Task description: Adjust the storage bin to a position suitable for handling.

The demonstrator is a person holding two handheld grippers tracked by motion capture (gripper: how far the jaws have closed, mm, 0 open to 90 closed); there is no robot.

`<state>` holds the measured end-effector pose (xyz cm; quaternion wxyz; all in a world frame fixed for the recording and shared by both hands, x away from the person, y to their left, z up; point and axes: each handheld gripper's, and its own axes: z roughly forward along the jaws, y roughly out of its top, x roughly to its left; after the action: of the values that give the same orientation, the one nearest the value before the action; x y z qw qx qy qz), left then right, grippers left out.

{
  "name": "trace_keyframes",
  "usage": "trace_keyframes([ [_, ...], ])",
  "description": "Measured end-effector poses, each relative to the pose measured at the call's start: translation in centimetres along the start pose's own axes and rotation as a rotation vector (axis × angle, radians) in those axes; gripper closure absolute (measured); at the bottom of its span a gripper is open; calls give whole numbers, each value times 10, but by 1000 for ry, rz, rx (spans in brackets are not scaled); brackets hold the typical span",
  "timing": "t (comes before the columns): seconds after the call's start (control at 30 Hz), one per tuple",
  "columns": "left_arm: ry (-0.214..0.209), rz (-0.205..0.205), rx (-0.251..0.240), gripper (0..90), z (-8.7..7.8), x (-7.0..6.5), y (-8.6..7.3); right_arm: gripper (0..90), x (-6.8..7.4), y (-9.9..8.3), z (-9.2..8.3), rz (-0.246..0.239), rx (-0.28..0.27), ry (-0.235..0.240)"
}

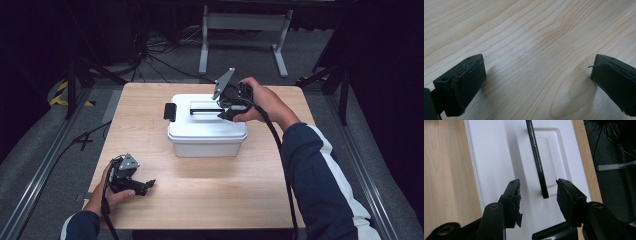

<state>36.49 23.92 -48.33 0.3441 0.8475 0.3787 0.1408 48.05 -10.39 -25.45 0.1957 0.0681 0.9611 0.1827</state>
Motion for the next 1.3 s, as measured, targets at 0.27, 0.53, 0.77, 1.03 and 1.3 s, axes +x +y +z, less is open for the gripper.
trace_keyframes([
  [0.27, 11, 20, 2, 5, -1, 1, 0, 620, -4, 9, 14, -35, 41, 19],
  [0.53, 12, 16, 5, 4, -1, 1, 0, 723, -10, 17, 27, -65, 84, 45],
  [0.77, 19, -20, 9, 5, -2, -3, -1, 767, -9, 27, 35, -95, 109, 48],
  [1.03, 28, -29, 9, 6, -3, -4, -2, 829, -11, 33, 42, -106, 129, 47],
  [1.3, 28, -28, 8, 6, -3, -3, -2, 833, -14, 36, 40, -108, 143, 48],
])
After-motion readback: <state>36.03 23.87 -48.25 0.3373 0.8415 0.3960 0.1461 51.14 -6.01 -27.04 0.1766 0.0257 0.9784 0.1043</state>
